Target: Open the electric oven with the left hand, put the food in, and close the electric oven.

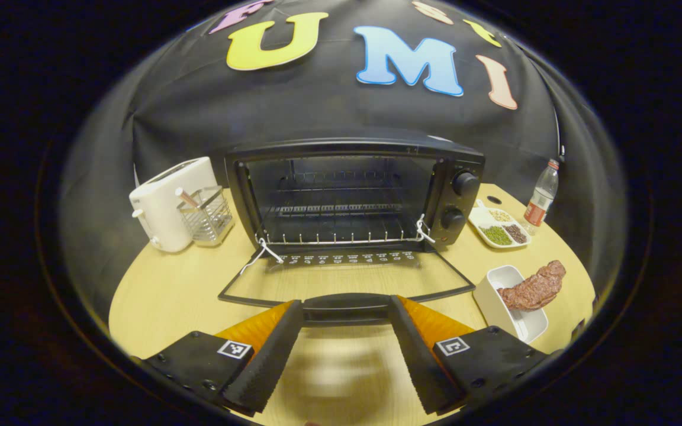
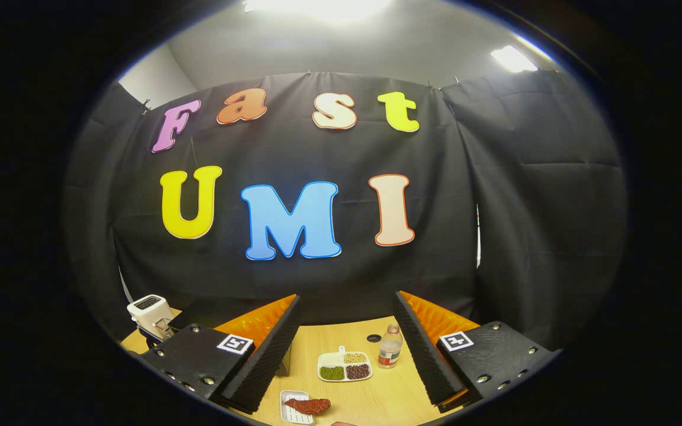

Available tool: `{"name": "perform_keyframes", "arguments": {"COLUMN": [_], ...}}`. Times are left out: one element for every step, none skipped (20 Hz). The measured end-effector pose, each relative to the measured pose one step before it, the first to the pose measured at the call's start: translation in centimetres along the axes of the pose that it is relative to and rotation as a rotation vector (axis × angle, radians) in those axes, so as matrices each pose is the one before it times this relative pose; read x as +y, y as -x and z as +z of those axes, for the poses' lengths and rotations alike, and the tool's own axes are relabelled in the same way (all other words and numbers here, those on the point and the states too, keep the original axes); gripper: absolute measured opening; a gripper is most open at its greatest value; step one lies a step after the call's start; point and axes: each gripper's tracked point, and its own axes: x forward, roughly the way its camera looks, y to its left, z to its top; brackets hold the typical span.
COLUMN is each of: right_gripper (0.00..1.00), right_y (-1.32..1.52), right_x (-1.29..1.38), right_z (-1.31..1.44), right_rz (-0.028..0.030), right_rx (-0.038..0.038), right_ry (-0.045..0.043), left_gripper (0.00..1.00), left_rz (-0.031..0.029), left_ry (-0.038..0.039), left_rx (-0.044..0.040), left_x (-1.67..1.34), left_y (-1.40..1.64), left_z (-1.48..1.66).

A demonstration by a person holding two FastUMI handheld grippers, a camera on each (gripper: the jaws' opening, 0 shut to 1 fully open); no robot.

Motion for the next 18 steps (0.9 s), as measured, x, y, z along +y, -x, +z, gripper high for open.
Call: {"name": "perform_keyframes", "arguments": {"right_gripper": [0.99, 0.99, 0.99, 0.99, 0.99, 0.99, 0.99, 0.99, 0.99, 0.99, 0.99, 0.99, 0.99, 0.99, 1.0, 1.0, 0.99, 0.99], "right_y": [0.016, -0.025, -0.009, 0.049, -0.016, -0.073, -0.227, -0.289, -0.371, -0.394, -0.42, -0.604, -0.78, -0.787, -0.762, -0.77, -0.824, -0.72], "right_x": [-0.007, -0.038, -0.066, 0.064, 0.092, 0.047, 0.013, 0.169, 0.338, 0.414, 0.163, 0.004, -0.251, -0.398, -0.439, -0.624, -0.824, -0.589], "right_z": [-0.211, -0.255, -0.433, -0.26, -0.331, -0.394, -0.926, -1.203, -1.536, -1.835, -1.831, -1.794, -1.881, -1.797, -1.814, -1.441, -1.435, -1.307], "right_rz": [0.00116, 0.00055, 0.00071, 0.00501, 0.00758, 0.0067, 0.01093, 0.01889, 0.02981, 0.03754, 0.03398, 0.02728, 0.01977, 0.0124, 0.01101, 0.00381, -0.00108, 0.00321], "right_rx": [0.00299, 0.00878, 0.01093, 0.00812, 0.00916, 0.01172, 0.02044, 0.03383, 0.04376, 0.05456, 0.05643, 0.05122, 0.05263, 0.0564, 0.0518, 0.0377, 0.0311, 0.03455], "right_ry": [0.00448, 0.00217, 0.00014, -0.0016, -0.00105, 0.00062, -0.00163, -0.00914, -0.01561, -0.01816, -0.02526, -0.03413, -0.03514, -0.03245, -0.02806, -0.02208, -0.02157, -0.01771], "left_gripper": [0.97, 0.97, 0.97, 0.94, 1.0, 0.98, 0.97, 0.97, 0.97, 1.0, 1.0, 1.0, 0.97, 1.0, 0.99, 0.99, 0.97, 0.97], "left_rz": [-0.00092, -0.00005, 0.00109, 0.00348, 0.00029, -0.0004, -0.00186, -0.00297, -0.00256, -0.00337, -0.00481, -0.00958, -0.01321, -0.0108, -0.0105, -0.00845, -0.01279, -0.01266], "left_ry": [0.00414, -0.0033, -0.00357, 0.00245, 0.01069, 0.01163, 0.00968, 0.01001, 0.00842, 0.00597, 0.0025, -0.0015, -0.00602, -0.00878, -0.01116, -0.01369, -0.01629, -0.02292], "left_rx": [0.00451, 0.00935, 0.0124, 0.0167, 0.00559, -0.00496, -0.0074, -0.01127, -0.02203, -0.03431, -0.03657, -0.05047, -0.04535, -0.03824, -0.03876, -0.03942, -0.0363, -0.03411], "left_x": [0.153, 0.174, 0.167, 0.231, 0.053, 0.059, -0.048, -0.095, -0.187, -0.171, -0.238, -0.399, -0.531, -0.564, -0.478, -0.544, -0.51, -0.556], "left_y": [-0.099, 0.087, -0.114, -0.051, 0.153, 0.253, 0.401, 0.505, 0.67, 0.764, 0.872, 1.009, 0.902, 0.909, 0.934, 0.677, 0.698, 0.653], "left_z": [-0.189, -0.453, -0.399, -0.433, -0.157, 0.126, 0.152, 0.484, 0.808, 1.168, 1.402, 1.726, 2.0, 1.423, 1.823, 1.9, 1.929, 1.607]}}
